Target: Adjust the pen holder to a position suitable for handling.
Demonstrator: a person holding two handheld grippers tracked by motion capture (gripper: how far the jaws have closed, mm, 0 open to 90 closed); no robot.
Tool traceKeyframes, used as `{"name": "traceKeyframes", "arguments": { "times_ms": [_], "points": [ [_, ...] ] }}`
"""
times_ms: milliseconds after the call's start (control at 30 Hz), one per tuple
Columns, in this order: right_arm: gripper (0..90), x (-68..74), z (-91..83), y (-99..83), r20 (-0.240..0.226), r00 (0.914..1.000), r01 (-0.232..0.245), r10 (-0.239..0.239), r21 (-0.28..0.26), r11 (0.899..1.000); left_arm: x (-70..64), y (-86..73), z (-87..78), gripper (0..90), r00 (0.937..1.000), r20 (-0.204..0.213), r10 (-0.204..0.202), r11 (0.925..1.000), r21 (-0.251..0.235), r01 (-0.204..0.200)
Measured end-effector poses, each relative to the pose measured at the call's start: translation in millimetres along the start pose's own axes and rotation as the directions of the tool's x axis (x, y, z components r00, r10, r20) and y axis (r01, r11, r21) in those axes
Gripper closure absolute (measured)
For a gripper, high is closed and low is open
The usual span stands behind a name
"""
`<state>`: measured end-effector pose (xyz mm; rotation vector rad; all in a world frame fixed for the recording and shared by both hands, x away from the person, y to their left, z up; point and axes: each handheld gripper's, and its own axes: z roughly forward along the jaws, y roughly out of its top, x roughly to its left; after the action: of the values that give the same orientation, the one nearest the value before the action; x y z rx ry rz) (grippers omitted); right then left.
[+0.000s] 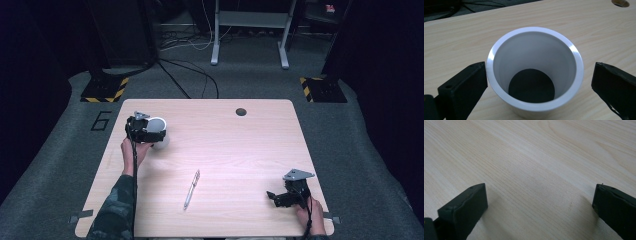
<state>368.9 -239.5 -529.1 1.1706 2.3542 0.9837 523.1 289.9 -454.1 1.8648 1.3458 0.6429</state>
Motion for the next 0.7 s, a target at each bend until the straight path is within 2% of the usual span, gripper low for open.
{"name": "traceKeyframes", "arguments": {
  "times_ms": [33, 67, 233, 433, 500, 700],
  "points": [
    [0.0, -0.8, 0.3, 0.1, -0.001, 0.9999, 0.011, -0.011, -0.003, 1.0, 0.9, 1.5, 2.0, 0.6, 1.0, 0.001, -0.006, 1.0, -0.001, 0.006],
    [0.0, 0.1, 0.3, -0.1, 0.002, 1.0, 0.0, 0.0, -0.004, 1.0, 1.0, 2.7, 3.5, 1.1, 0.9999, 0.005, -0.011, 0.9999, 0.003, 0.011],
    [0.0, -0.2, 1.3, -0.3, 0.003, 1.0, 0.006, -0.006, -0.018, 1.0, -1.8, 3.4, 10.5, 2.0, 0.9995, -0.027, 0.018, 0.9997, 0.018, -0.017],
    [0.0, -0.3, 1.1, -0.2, 0.003, 1.0, 0.007, -0.007, -0.015, 1.0, -1.1, 1.0, 15.4, 5.2, 0.9994, -0.034, 0.004, 0.9998, 0.018, -0.004],
    [0.0, -0.3, 0.9, -0.2, 0.001, 1.0, 0.007, -0.006, -0.013, 1.0, -0.3, 0.1, 18.8, 5.2, 0.9993, -0.033, 0.018, 0.9994, 0.029, -0.018],
    [0.0, -0.5, 0.8, -0.1, 0.003, 0.9999, 0.01, -0.01, -0.009, 1.0, -1.5, -0.3, 20.8, 5.7, 0.9989, -0.041, 0.022, 0.9996, 0.02, -0.021]
  ]
}}
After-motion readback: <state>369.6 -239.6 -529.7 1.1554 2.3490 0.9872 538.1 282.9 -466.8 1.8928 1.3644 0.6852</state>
